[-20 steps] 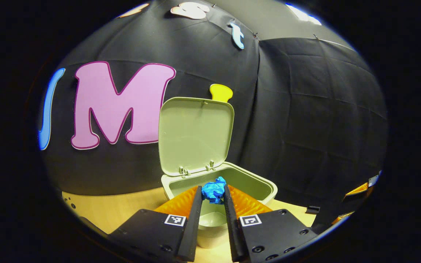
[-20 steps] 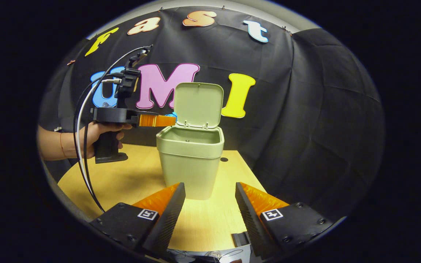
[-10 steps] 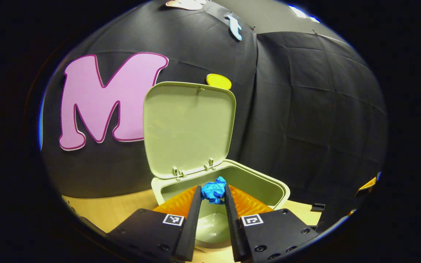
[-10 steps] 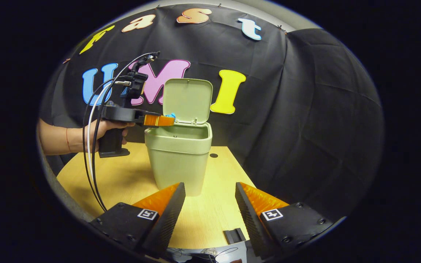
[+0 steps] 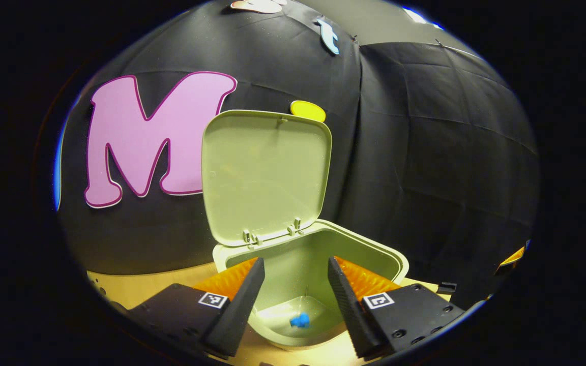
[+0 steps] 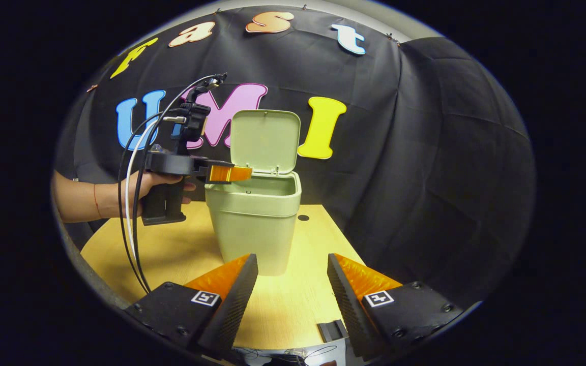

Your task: Press the lid of the desktop garbage bin to open it, pick up the crumpled paper on the desktop and throw it into the bin, then pick up the pop can on the desktop and drop it into the bin, and finally close the garbage bin lid.

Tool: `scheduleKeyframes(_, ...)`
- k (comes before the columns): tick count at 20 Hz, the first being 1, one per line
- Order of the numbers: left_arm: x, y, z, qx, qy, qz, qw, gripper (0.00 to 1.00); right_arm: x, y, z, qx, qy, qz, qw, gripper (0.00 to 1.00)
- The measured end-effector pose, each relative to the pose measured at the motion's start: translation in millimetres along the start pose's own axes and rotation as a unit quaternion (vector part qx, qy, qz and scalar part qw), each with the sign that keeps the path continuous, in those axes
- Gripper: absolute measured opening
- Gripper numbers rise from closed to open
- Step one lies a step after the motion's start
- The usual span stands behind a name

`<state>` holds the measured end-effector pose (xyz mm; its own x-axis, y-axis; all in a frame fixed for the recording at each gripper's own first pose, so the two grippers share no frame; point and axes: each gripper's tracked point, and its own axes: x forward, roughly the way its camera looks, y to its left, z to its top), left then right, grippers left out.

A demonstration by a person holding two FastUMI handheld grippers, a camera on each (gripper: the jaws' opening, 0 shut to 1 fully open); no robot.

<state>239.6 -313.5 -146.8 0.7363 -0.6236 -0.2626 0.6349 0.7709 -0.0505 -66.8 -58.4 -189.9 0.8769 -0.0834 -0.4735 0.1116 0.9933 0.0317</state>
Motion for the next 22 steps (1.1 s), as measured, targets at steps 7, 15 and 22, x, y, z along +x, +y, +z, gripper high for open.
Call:
scheduleKeyframes(7, -63.0, 27.9, 18.4, -0.010, -0.042, 0.049, 0.998, 0.93, 10.3, 42.1, -8.5, -0.010, 0.005, 0.075, 0.997, 0.93)
scheduleKeyframes(15, -177.6, 56.2, 13.0, -0.026, -0.061, 0.116, 0.991, 0.93, 2.8, 111.5, -41.5, -0.050, 0.038, 0.185, 0.981, 0.94)
scheduleKeyframes(22, -271.9, 74.3, -19.3, -0.047, -0.053, 0.194, 0.979, 0.92, 8.6, 164.6, -86.4, -0.102, 0.076, 0.248, 0.960, 0.94)
